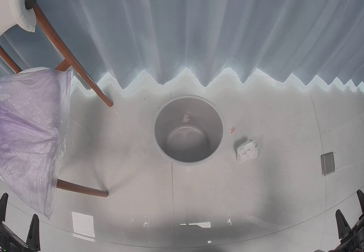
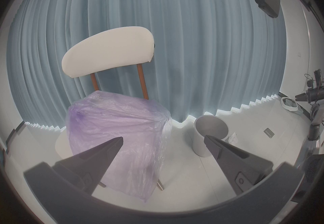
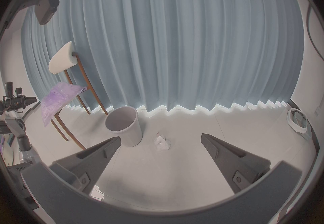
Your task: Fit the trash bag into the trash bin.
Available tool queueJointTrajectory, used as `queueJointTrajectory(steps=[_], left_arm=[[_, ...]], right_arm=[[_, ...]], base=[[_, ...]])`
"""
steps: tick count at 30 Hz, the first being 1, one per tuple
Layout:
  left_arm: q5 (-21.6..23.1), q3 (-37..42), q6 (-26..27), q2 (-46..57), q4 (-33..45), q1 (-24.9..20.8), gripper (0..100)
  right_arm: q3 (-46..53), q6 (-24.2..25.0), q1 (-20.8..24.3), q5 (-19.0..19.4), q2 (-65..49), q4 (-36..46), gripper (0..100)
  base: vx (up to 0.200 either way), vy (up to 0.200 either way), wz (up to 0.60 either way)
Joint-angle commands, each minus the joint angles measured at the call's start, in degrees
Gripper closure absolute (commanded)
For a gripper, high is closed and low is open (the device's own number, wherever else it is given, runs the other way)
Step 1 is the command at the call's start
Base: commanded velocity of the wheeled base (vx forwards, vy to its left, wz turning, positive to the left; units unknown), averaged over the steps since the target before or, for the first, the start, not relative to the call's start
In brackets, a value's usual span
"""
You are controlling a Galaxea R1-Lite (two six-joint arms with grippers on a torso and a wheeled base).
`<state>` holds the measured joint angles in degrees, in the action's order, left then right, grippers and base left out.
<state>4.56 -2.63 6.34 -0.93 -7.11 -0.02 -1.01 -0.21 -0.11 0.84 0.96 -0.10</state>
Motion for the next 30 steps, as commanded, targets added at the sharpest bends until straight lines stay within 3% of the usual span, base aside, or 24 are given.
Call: queueJointTrajectory(steps=[1, 4, 14, 18, 22, 30], left_arm=[[-0.2, -5.5, 0.7, -3.9, 3.1, -0.2, 0], [0.0, -8.3, 1.9, -7.5, 3.1, -0.1, 0], [0.0, -23.2, 13.4, -31.2, 2.9, -0.3, 0], [0.4, -26.9, 14.4, -36.9, 2.8, -1.0, 0], [2.9, -29.6, 15.5, -41.4, 2.9, -4.7, 0], [7.3, -29.1, 17.2, -47.2, 3.2, -9.0, 0]], right_arm=[[1.0, -0.1, 0.0, 0.0, -1.0, -0.1, 0], [1.0, -0.1, 0.0, 0.0, -1.0, 0.0, 0], [1.0, -0.1, 0.0, 0.0, -1.0, -0.1, 0], [1.0, -0.1, 0.0, 0.0, -1.0, -0.1, 0], [1.0, -0.1, 0.0, 0.0, -1.0, -0.1, 0], [1.0, -0.1, 0.0, 0.0, -1.0, -0.1, 0]], base=[[0.0, 0.0, 0.0], [0.0, 0.0, 0.0], [0.0, 0.0, 0.0], [0.0, 0.0, 0.0], [0.0, 0.0, 0.0], [0.0, 0.0, 0.0]])
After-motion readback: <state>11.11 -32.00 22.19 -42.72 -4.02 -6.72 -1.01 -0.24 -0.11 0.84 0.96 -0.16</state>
